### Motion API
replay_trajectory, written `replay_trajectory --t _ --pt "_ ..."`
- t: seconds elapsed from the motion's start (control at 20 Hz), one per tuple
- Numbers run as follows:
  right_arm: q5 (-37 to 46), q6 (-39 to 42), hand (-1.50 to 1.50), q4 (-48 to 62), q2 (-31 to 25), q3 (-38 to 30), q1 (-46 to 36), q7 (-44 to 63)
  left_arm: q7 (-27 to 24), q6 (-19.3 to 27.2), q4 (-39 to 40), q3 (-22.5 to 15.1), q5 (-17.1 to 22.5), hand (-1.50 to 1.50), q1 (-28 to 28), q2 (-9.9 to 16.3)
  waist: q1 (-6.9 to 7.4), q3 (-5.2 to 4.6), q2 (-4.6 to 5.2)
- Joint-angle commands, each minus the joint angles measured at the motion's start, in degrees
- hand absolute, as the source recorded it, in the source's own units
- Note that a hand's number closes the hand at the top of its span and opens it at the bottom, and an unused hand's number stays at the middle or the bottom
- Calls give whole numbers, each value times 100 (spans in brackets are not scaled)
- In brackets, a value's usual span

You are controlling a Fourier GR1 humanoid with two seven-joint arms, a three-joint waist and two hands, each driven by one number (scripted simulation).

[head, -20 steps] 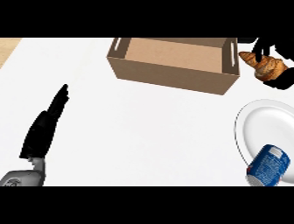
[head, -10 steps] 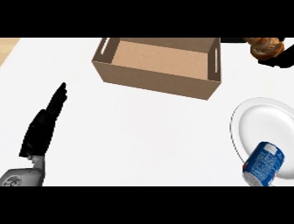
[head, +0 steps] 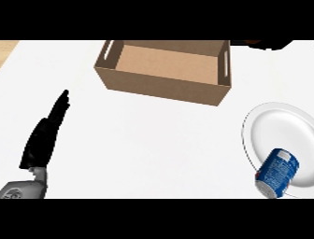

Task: Pick the croissant from the plate and place it in the cardboard box

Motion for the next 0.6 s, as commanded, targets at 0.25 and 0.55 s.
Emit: replay_trajectory --t 0.25,0.55 --pt "317 92 150 942 852 272 -819 -99 143 -27 -209 40 33 0 137 -3 -108 -3 -31" --pt "647 -391 150 1344 1749 513 -1222 589 -21 -25 -103 121 43 0 140 18 -82 -10 -20"
